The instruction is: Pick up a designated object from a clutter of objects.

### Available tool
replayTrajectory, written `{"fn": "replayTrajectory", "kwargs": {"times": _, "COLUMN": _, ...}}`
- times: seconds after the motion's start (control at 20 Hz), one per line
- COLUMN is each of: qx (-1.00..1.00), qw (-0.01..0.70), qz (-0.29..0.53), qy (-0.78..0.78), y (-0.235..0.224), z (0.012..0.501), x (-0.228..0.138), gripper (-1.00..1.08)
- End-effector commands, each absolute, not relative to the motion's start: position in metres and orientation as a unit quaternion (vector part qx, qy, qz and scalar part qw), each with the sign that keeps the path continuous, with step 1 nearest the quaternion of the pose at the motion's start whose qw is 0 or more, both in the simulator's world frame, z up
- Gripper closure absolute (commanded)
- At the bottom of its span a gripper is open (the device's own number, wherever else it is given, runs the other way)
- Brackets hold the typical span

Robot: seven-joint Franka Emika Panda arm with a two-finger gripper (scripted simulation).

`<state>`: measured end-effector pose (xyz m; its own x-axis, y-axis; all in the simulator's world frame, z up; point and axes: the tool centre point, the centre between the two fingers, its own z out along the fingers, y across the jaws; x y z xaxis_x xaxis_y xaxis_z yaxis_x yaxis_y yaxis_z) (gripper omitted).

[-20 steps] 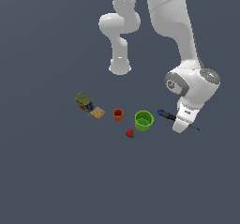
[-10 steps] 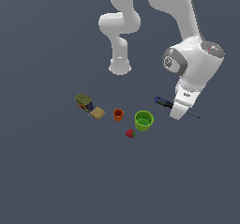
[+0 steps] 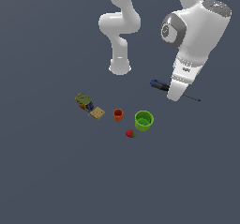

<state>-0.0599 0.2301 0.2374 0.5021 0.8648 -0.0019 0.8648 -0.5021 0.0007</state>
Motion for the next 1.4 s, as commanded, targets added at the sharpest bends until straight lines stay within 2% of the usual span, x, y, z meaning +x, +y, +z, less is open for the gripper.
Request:
{"fn": "replayTrajectory", "kwargs": {"times": 0.0, "qx": 0.866, "qw": 0.000, "qz": 0.000, "qy": 0.499, "y": 0.221, "z": 0.263, "x": -0.066, "gripper": 1.08}}
{"fn": "replayTrajectory", "kwargs": {"times": 0.7, "qx": 0.867, "qw": -0.002, "qz": 0.001, "qy": 0.499, "y": 0.172, "z": 0.390, "x": -0.090, "gripper": 1.08}}
{"fn": "replayTrajectory", "kwargs": {"times": 1.05, "qx": 0.867, "qw": -0.001, "qz": 0.000, "qy": 0.498, "y": 0.159, "z": 0.423, "x": -0.094, "gripper": 1.08}}
{"fn": "replayTrajectory", "kwargs": {"times": 1.35, "qx": 0.867, "qw": 0.000, "qz": 0.000, "qy": 0.498, "y": 0.156, "z": 0.432, "x": -0.095, "gripper": 1.08}}
